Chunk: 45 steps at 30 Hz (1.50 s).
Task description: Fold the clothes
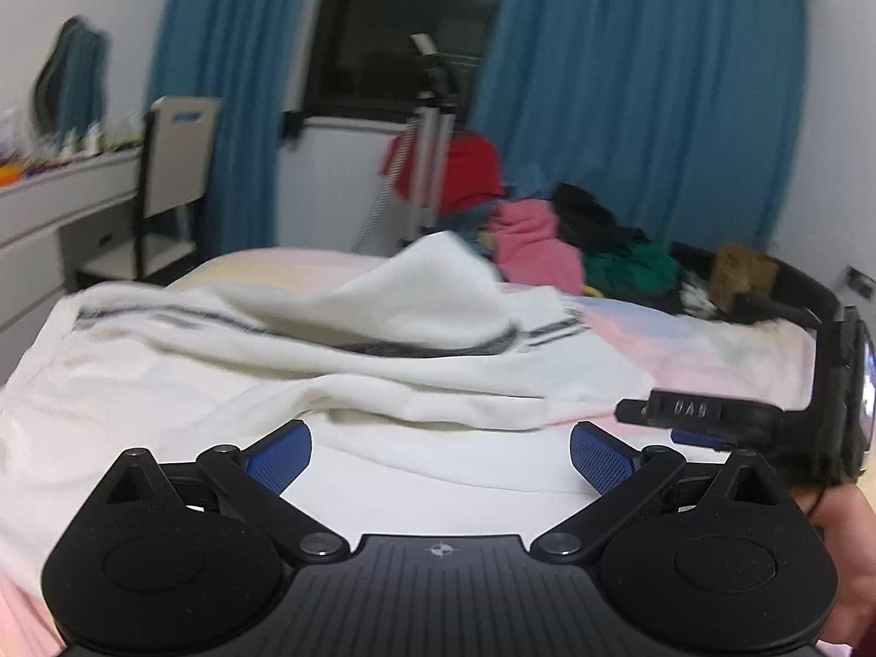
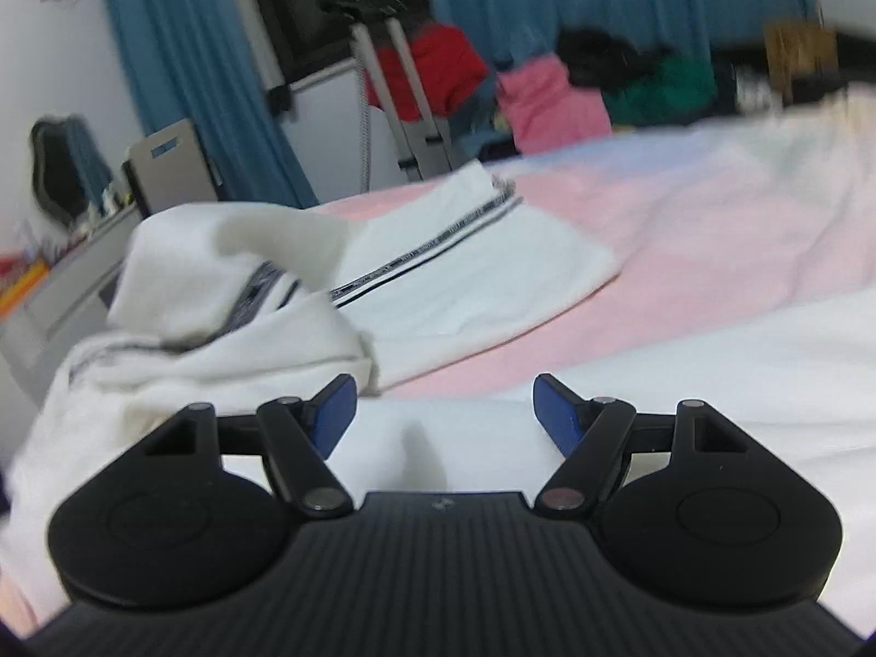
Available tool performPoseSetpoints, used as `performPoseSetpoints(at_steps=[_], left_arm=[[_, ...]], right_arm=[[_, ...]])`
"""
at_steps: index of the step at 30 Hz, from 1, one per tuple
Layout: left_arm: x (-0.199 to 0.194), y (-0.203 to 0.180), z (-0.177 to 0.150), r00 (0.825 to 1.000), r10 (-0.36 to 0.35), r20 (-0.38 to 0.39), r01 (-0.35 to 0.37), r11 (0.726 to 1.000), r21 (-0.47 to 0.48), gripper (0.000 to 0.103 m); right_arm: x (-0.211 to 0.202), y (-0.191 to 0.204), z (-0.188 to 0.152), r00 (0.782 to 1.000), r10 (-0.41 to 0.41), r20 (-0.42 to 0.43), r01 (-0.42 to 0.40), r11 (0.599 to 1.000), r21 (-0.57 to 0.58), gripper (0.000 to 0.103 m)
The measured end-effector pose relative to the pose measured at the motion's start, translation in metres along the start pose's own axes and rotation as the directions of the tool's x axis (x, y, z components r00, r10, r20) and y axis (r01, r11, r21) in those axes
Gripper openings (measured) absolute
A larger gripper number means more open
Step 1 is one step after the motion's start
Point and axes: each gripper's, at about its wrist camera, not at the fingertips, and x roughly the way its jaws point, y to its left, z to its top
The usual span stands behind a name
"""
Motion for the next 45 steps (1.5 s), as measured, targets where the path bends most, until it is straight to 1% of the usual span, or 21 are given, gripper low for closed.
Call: performPoseSetpoints(at_steps=[2,6,10,12,13,14,15,16,17,21,22,23,25,28,29,31,34,37,41,43,45], left_arm=[[0.01,0.007,-0.003,1.0,0.021,-0.007,-0.021,1.0,-0.006,0.102],[0.039,0.025,-0.007,0.997,0.051,-0.054,-0.054,0.997,-0.053,0.102],[0.068,0.039,-0.01,0.995,0.038,-0.094,-0.052,0.988,-0.148,0.102],[0.077,0.039,-0.014,0.996,0.037,-0.077,-0.046,0.991,-0.124,0.102],[0.08,0.038,-0.015,0.996,0.04,-0.079,-0.049,0.992,-0.112,0.102],[0.084,0.038,-0.017,0.996,0.039,-0.086,-0.048,0.993,-0.108,0.102],[0.088,0.036,-0.018,0.995,0.035,-0.095,-0.046,0.993,-0.11,0.102],[0.09,0.036,-0.02,0.994,0.031,-0.102,-0.042,0.993,-0.115,0.102],[0.091,0.036,-0.02,0.994,0.026,-0.107,-0.039,0.992,-0.118,0.102],[0.093,0.029,-0.021,0.996,0.027,-0.089,-0.035,0.994,-0.099,0.102],[0.092,0.028,-0.021,0.996,0.025,-0.083,-0.033,0.995,-0.096,0.102],[0.091,0.027,-0.021,0.997,0.024,-0.077,-0.031,0.995,-0.093,0.102],[0.091,0.026,-0.02,0.997,0.018,-0.071,-0.025,0.996,-0.085,0.102],[0.089,0.023,-0.02,0.997,0.016,-0.07,-0.021,0.997,-0.072,0.102],[0.088,0.023,-0.019,0.998,0.008,-0.066,-0.013,0.997,-0.073,0.102],[0.086,0.022,-0.018,0.998,-0.008,-0.057,0.004,0.997,-0.073,0.102],[0.083,0.015,-0.018,0.999,-0.013,-0.038,0.012,1.0,-0.026,0.102],[0.08,0.008,-0.019,0.999,-0.017,-0.037,0.017,1.0,0.008,0.102],[0.071,0.002,-0.017,1.0,-0.023,-0.018,0.024,0.999,0.033,0.102],[0.064,-0.001,-0.014,1.0,-0.028,0.002,0.028,0.999,0.042,0.102],[0.06,-0.003,-0.013,0.999,-0.028,0.017,0.026,0.998,0.057,0.102]], right_arm=[[0.031,-0.011,0.006,1.0,0.01,-0.03,-0.008,0.996,0.086,0.073],[0.06,-0.025,0.019,0.999,-0.04,0.005,0.038,0.979,0.199,0.073],[0.09,-0.039,0.031,0.995,-0.093,0.034,0.078,0.948,0.31,0.071],[0.105,-0.046,0.037,0.992,-0.121,0.046,0.096,0.926,0.365,0.056],[0.112,-0.049,0.04,0.99,-0.135,0.051,0.104,0.914,0.392,0.03],[0.12,-0.053,0.043,0.987,-0.149,0.056,0.112,0.901,0.418,0.01],[0.127,-0.056,0.047,0.985,-0.163,0.061,0.12,0.888,0.445,0.009],[0.135,-0.059,0.05,0.982,-0.178,0.065,0.127,0.874,0.47,0.008],[0.135,-0.058,0.06,0.981,-0.187,0.053,0.145,0.884,0.444,0.007],[0.115,-0.053,0.109,0.973,-0.198,0.118,0.142,0.917,0.372,0.007],[0.107,-0.055,0.12,0.967,-0.212,0.138,0.152,0.924,0.352,0.006],[0.095,-0.06,0.132,0.957,-0.236,0.168,0.17,0.927,0.335,0.006],[0.071,-0.075,0.156,0.93,-0.288,0.229,0.209,0.925,0.317,0.006],[0.031,-0.119,0.174,0.866,-0.409,0.289,0.296,0.884,0.362,0.006],[0.019,-0.138,0.176,0.844,-0.451,0.289,0.332,0.864,0.379,0.006],[0.0,-0.173,0.169,0.815,-0.516,0.264,0.393,0.827,0.401,0.006],[-0.012,-0.211,0.14,0.808,-0.563,0.173,0.462,0.788,0.407,0.006],[-0.021,-0.226,0.126,0.807,-0.57,0.153,0.471,0.778,0.416,0.006],[-0.028,-0.226,0.127,0.802,-0.557,0.217,0.448,0.8,0.399,0.006],[-0.023,-0.236,0.117,0.799,-0.567,0.203,0.463,0.794,0.395,0.006],[-0.018,-0.25,0.098,0.795,-0.584,0.166,0.483,0.774,0.41,0.006]])
